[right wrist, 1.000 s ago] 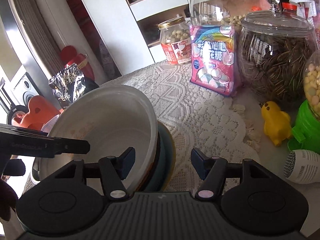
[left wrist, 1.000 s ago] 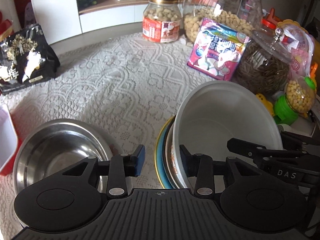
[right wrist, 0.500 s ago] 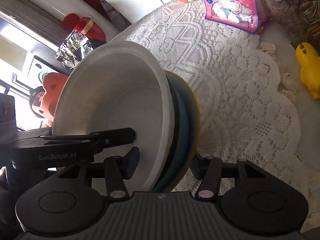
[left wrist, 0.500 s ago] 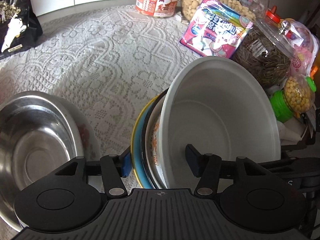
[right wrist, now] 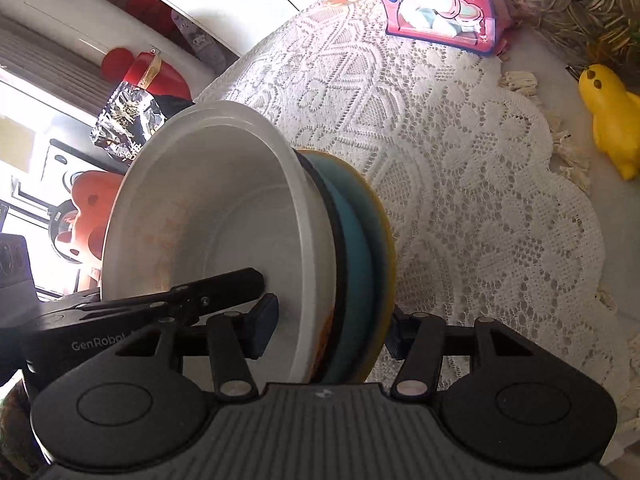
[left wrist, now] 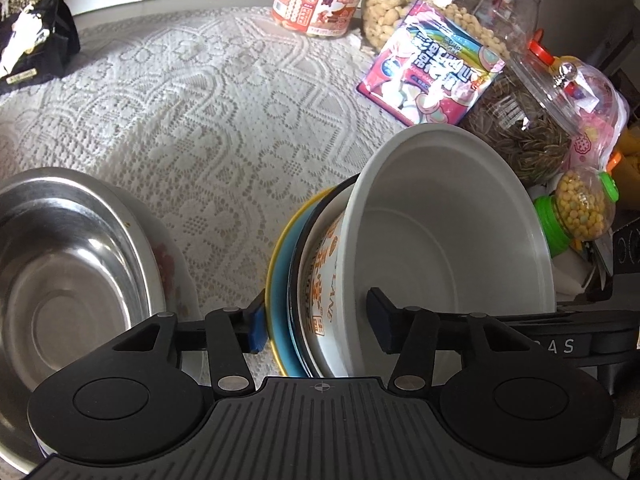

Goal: Organize plates and bowls
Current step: 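Grasp the rim of the bowl stack with both grippers and lift it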

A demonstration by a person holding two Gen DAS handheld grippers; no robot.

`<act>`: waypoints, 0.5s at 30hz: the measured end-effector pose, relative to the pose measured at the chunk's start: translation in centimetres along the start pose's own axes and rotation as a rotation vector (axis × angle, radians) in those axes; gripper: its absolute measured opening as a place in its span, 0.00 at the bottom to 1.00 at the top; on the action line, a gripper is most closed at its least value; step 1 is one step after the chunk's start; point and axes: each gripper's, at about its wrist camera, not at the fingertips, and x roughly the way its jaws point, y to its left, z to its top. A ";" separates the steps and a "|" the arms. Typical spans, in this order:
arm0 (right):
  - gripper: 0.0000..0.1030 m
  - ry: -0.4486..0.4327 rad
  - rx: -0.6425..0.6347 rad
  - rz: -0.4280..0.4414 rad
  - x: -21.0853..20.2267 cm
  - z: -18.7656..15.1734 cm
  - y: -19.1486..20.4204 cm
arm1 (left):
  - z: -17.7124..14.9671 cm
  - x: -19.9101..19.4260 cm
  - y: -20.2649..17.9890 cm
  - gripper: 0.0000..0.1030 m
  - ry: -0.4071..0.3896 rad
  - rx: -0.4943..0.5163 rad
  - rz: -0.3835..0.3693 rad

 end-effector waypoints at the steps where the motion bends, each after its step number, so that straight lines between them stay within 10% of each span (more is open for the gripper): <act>1: 0.53 0.001 0.005 0.003 0.0 0.0 0.0 | 0.1 0.1 0.2 0.53 0.008 -0.018 -0.012; 15: 0.55 0.027 0.047 0.046 0.1 0.3 -0.9 | 0.8 0.5 -0.5 0.54 0.073 0.023 -0.012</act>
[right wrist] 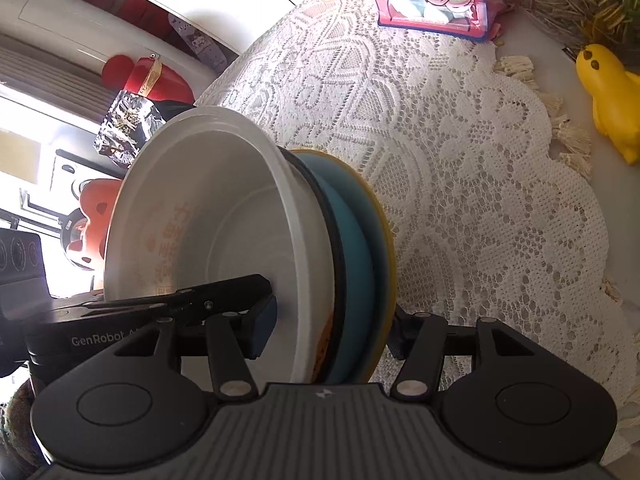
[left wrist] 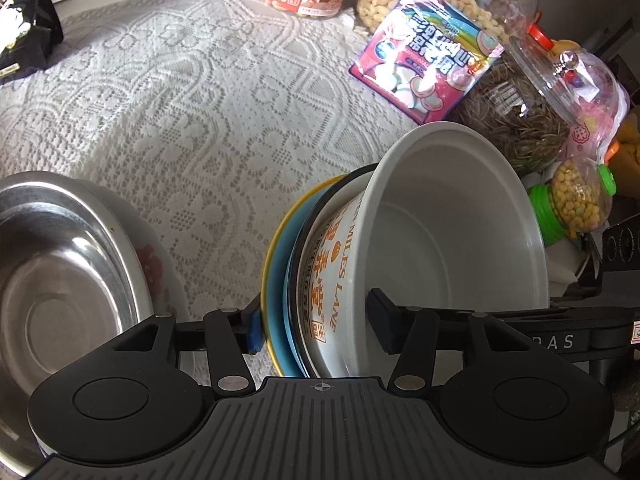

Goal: Organize plates and bowls
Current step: 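Grasp the rim of the bowl stack with both grippers and lift it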

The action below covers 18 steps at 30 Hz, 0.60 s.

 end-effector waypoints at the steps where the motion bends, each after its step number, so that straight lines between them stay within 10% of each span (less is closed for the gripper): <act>1: 0.55 0.002 -0.002 0.000 0.0 0.0 0.0 | 0.0 0.0 0.1 0.54 0.000 0.000 -0.006; 18: 0.54 0.045 0.069 0.040 -0.2 0.9 -1.3 | 0.6 -0.2 -0.6 0.66 -0.016 0.019 -0.050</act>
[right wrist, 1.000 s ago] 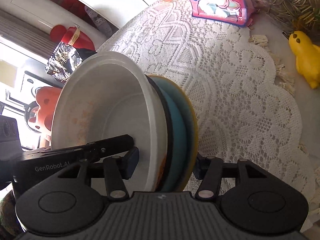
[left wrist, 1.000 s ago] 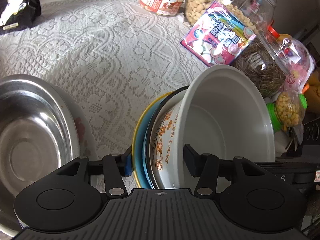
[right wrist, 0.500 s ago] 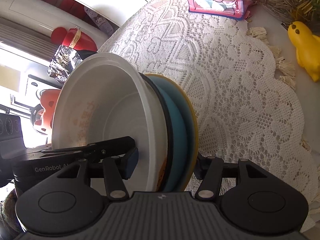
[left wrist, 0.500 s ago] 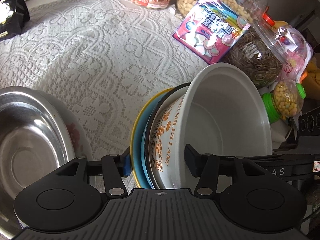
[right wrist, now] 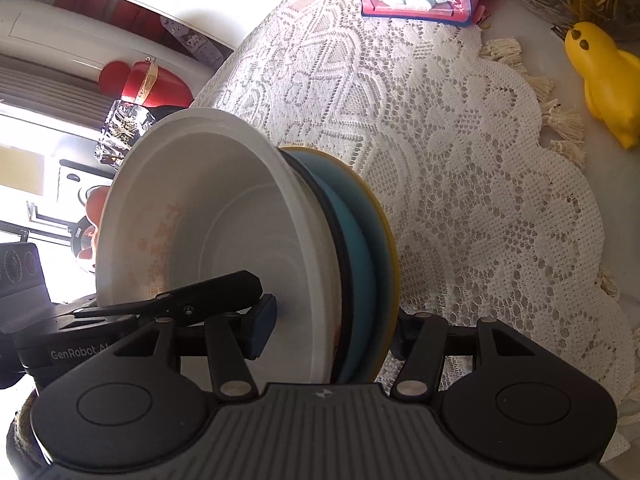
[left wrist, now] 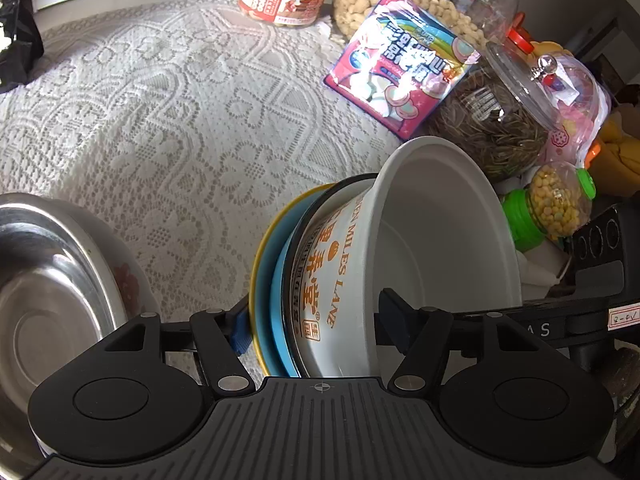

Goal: Organize plates and bowls
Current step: 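Grasp the rim of the bowl stack with both grippers and lift it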

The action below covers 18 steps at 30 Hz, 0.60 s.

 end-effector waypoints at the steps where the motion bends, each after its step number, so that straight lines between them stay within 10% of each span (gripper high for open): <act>1: 0.54 -0.002 0.003 0.001 -0.1 0.0 0.0 | 0.0 0.0 0.1 0.66 -0.001 -0.001 -0.001; 18: 0.48 -0.003 -0.059 -0.051 0.1 0.0 1.1 | -0.4 0.5 0.8 0.68 0.041 -0.038 -0.003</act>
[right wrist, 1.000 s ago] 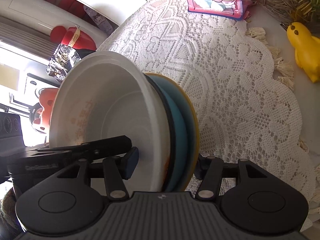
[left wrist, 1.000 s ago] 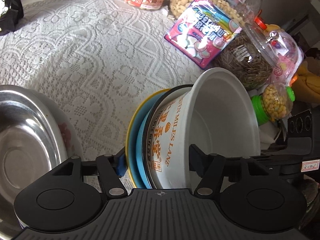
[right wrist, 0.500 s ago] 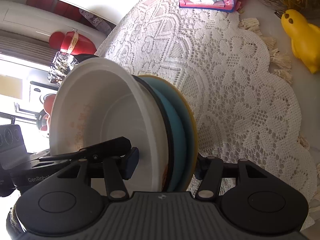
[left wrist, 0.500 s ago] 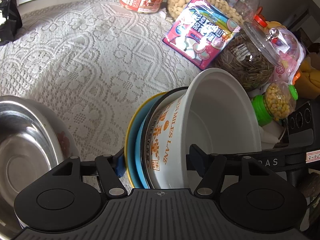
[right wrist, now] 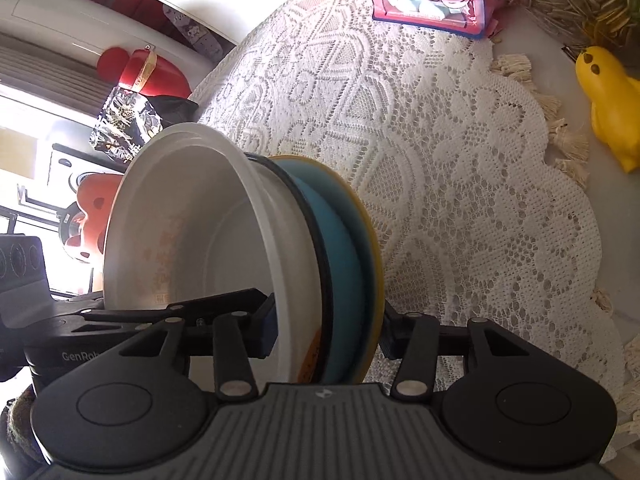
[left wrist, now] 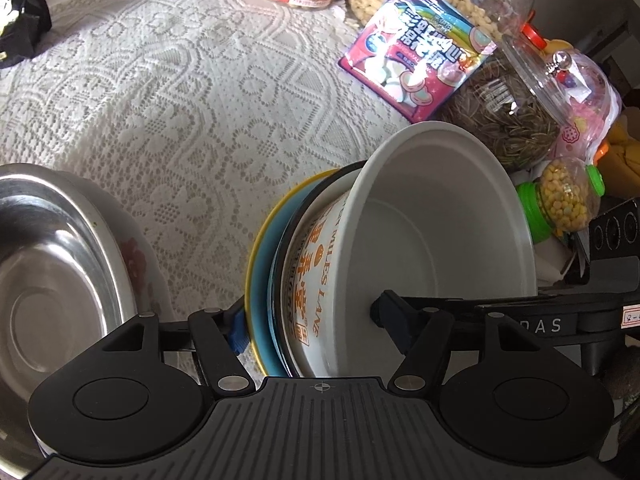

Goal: Organize plates and bowls
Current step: 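Grasp the rim of the bowl stack with both grippers and lift it, then lower the bowl stack into the stainless steel bowl with both grippers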

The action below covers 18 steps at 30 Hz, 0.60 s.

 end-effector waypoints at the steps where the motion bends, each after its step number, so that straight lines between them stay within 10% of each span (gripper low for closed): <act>1: 0.48 0.001 0.003 -0.001 0.0 0.0 0.0 | 0.0 0.0 0.0 0.68 -0.002 0.003 0.001; 18: 0.48 0.010 0.046 -0.044 -0.6 -0.3 0.5 | 0.0 -0.1 0.0 0.68 0.027 -0.040 -0.024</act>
